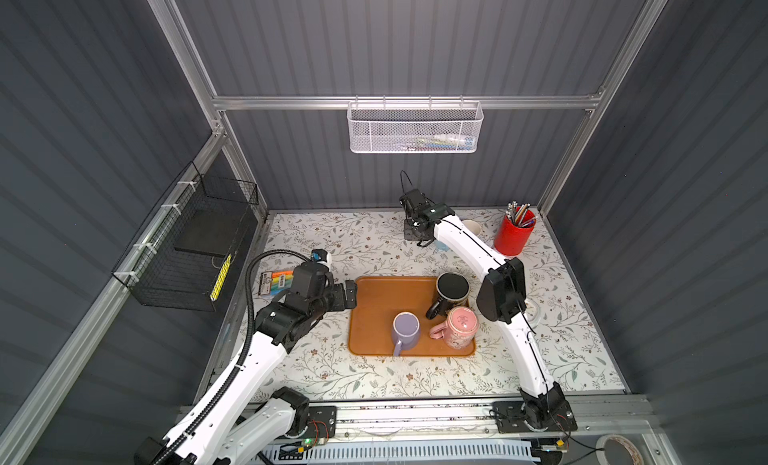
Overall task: Turn the mug right side up
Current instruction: 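Lower the white mug upright onto the table and open the right gripper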
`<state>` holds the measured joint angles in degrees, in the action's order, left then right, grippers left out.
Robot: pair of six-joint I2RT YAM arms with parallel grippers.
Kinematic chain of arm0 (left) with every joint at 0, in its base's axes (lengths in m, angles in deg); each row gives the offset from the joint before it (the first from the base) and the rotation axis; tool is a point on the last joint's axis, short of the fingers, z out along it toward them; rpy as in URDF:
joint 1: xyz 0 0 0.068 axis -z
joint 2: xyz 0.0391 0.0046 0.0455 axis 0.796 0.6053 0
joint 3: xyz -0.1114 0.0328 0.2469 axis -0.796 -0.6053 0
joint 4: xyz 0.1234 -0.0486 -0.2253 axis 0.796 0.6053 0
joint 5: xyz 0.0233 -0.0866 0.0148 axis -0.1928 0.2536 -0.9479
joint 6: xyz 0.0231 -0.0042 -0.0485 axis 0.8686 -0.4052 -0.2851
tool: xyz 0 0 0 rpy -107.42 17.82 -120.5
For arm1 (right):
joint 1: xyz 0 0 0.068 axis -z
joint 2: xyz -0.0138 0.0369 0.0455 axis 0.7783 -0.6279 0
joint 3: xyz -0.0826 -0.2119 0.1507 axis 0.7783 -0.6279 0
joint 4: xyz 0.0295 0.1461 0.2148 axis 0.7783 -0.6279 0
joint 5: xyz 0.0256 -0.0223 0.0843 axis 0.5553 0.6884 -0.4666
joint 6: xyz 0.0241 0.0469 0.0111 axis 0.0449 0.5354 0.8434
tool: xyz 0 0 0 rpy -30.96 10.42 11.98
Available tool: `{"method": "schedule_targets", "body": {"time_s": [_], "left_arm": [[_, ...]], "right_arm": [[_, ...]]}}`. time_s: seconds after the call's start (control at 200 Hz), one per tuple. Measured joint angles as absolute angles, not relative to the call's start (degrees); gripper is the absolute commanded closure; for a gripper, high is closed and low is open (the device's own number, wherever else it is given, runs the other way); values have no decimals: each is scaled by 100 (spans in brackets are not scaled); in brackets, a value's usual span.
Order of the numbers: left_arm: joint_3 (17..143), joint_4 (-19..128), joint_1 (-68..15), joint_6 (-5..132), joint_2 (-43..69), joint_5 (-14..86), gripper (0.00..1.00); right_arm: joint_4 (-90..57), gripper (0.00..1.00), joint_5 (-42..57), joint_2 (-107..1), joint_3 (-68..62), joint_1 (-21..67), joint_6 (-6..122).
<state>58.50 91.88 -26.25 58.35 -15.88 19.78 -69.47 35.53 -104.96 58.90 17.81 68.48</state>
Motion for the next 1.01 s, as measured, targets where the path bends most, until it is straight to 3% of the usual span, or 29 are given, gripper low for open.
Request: {"method": "schedule_targets", "body": {"time_s": [1.006], "left_arm": [[5797, 9170, -2625, 5902, -1623, 2076, 0]], "right_arm": [[-7100, 100, 3527, -10900, 6043, 1991, 6872]]}}
